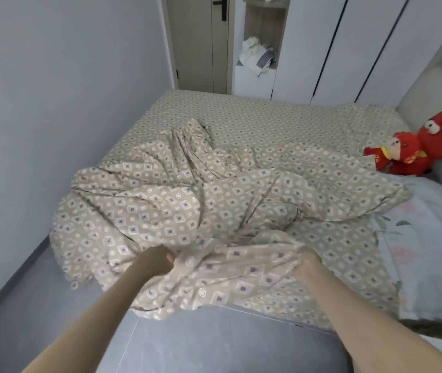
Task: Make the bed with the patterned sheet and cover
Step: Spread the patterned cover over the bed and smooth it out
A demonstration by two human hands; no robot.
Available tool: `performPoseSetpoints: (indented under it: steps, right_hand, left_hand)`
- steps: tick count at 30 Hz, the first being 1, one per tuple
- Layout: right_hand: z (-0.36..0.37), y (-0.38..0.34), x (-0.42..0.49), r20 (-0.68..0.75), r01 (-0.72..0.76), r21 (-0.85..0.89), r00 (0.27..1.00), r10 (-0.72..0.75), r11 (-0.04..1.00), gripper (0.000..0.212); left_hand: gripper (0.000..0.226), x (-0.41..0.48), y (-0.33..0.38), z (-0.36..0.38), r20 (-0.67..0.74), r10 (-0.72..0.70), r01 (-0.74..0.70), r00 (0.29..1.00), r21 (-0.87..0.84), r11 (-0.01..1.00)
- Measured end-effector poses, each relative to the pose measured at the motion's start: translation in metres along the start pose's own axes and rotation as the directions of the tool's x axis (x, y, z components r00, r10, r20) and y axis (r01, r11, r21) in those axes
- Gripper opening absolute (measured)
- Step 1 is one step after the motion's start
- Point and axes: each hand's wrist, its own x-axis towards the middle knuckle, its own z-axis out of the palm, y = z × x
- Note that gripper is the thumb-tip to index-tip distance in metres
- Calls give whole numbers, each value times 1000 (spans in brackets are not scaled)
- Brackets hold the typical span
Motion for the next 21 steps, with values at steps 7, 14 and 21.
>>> performPoseSetpoints:
  steps: [7, 14, 21]
  right_hand:
    - [-107, -2, -62, -54, -164, 351, 979, 195, 922, 33]
    - [-247, -8, -108, 88, -150, 17, 985, 148, 989, 22]
    - [-345, 9, -129, 82, -74, 407, 996, 44, 910, 21]
  left_hand:
    - [22, -10, 143, 18, -47, 191, -191, 980, 12, 982]
    - [13, -46, 257, 52, -51, 342, -337, 938, 84, 938]
    - [26, -90, 335, 85, 16, 382, -381, 924, 118, 917]
